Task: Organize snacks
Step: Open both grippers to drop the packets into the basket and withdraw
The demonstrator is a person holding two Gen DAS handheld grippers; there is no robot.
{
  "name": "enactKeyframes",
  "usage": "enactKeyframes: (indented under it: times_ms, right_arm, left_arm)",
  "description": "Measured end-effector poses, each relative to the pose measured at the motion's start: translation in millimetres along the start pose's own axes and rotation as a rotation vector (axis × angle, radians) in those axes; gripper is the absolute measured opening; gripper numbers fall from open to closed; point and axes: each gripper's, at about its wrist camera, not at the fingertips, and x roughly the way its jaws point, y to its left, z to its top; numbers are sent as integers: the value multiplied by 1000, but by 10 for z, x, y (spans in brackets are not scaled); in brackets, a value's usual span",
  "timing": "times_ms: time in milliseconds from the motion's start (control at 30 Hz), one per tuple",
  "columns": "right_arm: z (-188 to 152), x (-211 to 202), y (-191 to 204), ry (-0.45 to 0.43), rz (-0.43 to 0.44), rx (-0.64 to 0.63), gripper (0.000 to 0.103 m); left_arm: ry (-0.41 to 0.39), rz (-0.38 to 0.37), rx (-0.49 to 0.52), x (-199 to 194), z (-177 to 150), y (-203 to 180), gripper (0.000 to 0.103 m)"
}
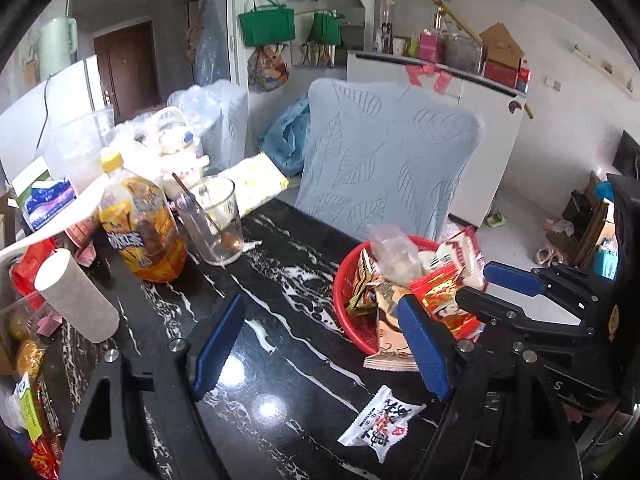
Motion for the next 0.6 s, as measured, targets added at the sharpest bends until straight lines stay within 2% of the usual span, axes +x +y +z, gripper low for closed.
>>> enactKeyframes:
  times_ms: [367,433,567,600]
  right_arm:
    - [25,-711,265,-133,-38,-8,47]
    - [4,-825,305,-151,-42,-4,55]
    - [-69,-1069,407,-183,-41,-17,57]
    - [-95,-1127,444,-189,-42,-26,61]
  left_arm:
    - [-105,-50,27,-640,-24,-114,78]
    - [-114,-69,27,-731,-64,-124,78]
    - [-116,-94,18,-873,-181,-160,78]
    - [-119,-97,15,-905,-212,-159,78]
